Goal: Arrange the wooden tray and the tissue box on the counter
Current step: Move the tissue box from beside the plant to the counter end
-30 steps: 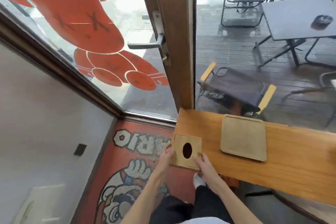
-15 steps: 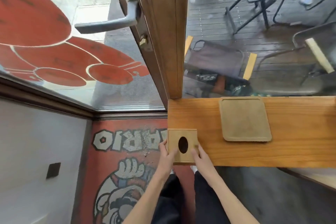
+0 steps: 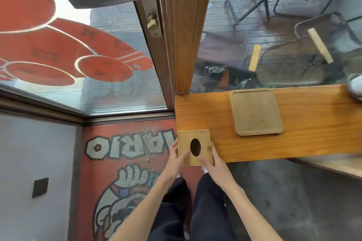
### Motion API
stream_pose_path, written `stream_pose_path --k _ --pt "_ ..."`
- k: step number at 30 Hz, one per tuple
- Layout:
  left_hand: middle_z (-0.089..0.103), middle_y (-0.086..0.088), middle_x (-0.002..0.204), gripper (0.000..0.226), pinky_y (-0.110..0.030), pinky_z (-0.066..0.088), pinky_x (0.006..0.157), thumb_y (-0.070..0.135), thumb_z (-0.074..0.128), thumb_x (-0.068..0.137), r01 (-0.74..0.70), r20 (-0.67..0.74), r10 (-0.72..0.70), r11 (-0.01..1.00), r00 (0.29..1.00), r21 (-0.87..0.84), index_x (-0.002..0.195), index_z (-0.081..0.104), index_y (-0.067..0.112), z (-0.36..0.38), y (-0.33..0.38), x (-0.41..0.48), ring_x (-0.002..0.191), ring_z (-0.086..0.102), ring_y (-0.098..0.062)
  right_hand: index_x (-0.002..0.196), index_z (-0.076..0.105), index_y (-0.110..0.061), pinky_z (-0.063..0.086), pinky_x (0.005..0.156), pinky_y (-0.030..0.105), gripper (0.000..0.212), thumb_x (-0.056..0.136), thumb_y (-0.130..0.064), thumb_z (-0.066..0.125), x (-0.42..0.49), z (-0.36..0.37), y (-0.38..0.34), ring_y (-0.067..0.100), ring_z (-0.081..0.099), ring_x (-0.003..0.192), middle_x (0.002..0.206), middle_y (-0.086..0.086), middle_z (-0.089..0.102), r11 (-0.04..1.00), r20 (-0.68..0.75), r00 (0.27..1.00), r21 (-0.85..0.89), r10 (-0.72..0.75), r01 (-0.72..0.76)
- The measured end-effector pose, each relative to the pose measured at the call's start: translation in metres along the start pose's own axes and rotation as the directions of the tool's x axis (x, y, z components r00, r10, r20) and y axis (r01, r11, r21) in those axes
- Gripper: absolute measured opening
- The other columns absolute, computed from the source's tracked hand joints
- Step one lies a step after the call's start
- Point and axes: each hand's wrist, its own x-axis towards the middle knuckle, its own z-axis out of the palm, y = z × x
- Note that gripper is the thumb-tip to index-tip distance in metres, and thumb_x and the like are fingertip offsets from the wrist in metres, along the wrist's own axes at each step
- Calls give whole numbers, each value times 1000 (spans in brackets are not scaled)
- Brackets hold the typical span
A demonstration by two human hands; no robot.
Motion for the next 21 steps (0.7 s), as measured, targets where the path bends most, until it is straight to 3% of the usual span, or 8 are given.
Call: stream_pose_path --k 2,4,7,9,12,15,17,21 --pt "15 -5 169 90 -43 31 118 44 56 98 50 11 -50 999 999 -15 160 -5 23 -8 -2 0 151 27 -25 157 1 -45 29 123 46 110 72 -80 61 -2 -8 9 8 25 151 165 -19 21 986 36 997 -150 -72 77" --pt "16 -3 169 95 -48 26 124 50 59 95 82 36 -82 997 996 5 161 -4 23 -11 -8 0 153 26 -26 158 1 -41 28 123 47 115 69 -79 64 -1 -13 19 7 18 154 167 -19 16 921 43 990 -362 -137 144" --pt "55 -3 148 71 -23 54 96 43 56 97 52 73 -48 998 996 -48 156 29 16 -7 -14 0 127 59 -14 160 6 -30 26 124 47 108 80 -58 72 5 -10 26 14 16 155 168 -8 18 843 11 986 -516 -169 150" --pt "62 -3 139 55 -15 57 80 36 53 101 41 55 -36 995 998 -94 150 39 16 -3 -15 0 115 64 -9 160 13 -27 27 123 47 95 86 -44 72 7 -4 26 19 18 155 167 -2 24 850 -29 988 -514 -154 118" --pt "66 -1 133 46 -14 57 76 35 51 102 38 41 -34 993 999 -113 145 45 18 -3 -15 0 104 69 -2 158 21 -28 29 122 49 80 93 -36 66 8 5 28 24 22 154 165 1 29 867 -128 984 -496 -122 43" --pt "68 2 129 40 -23 58 85 35 49 103 44 27 -42 996 999 -82 140 47 20 -2 -15 -2 108 68 -5 157 25 -28 32 120 48 72 96 -30 63 9 10 30 24 27 153 164 1 31 860 -185 974 -510 -129 17" --pt "68 2 127 36 -34 52 102 35 47 104 63 19 -62 996 998 -65 138 49 21 -2 -16 -2 115 65 -12 157 26 -29 38 116 47 70 97 -25 62 8 12 31 22 26 153 165 1 29 856 -210 968 -518 -135 7" --pt "72 1 120 24 -49 44 113 32 45 105 88 4 -88 995 996 -40 125 57 27 -3 -19 1 115 64 -21 157 25 -32 39 116 43 71 97 -23 61 8 12 41 18 10 157 170 -1 11 799 -204 965 -601 -166 10"
